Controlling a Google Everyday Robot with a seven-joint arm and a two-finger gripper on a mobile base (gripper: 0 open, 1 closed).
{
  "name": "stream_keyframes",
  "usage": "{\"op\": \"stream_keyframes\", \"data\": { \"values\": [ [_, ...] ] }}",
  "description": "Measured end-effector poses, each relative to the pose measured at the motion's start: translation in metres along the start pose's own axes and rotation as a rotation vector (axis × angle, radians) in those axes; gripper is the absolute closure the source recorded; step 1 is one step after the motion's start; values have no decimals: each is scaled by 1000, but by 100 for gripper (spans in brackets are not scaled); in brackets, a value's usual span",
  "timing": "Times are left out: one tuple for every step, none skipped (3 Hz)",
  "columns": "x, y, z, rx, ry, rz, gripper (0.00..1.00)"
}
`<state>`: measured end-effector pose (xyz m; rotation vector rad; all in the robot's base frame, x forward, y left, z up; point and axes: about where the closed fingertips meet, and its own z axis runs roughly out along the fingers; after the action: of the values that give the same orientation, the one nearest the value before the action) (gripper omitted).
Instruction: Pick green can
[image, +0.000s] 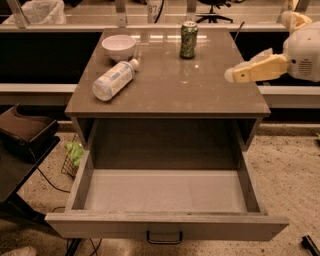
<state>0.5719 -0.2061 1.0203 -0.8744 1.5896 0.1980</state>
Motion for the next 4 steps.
{"op": "stream_keyframes", "data": {
  "values": [
    [11, 2, 10, 51, 16, 20, 0],
    [8, 0, 9, 55, 12, 16, 0],
    [17, -5, 32, 90, -4, 59, 0],
    [35, -17, 84, 162, 6, 129, 0]
  ]
}}
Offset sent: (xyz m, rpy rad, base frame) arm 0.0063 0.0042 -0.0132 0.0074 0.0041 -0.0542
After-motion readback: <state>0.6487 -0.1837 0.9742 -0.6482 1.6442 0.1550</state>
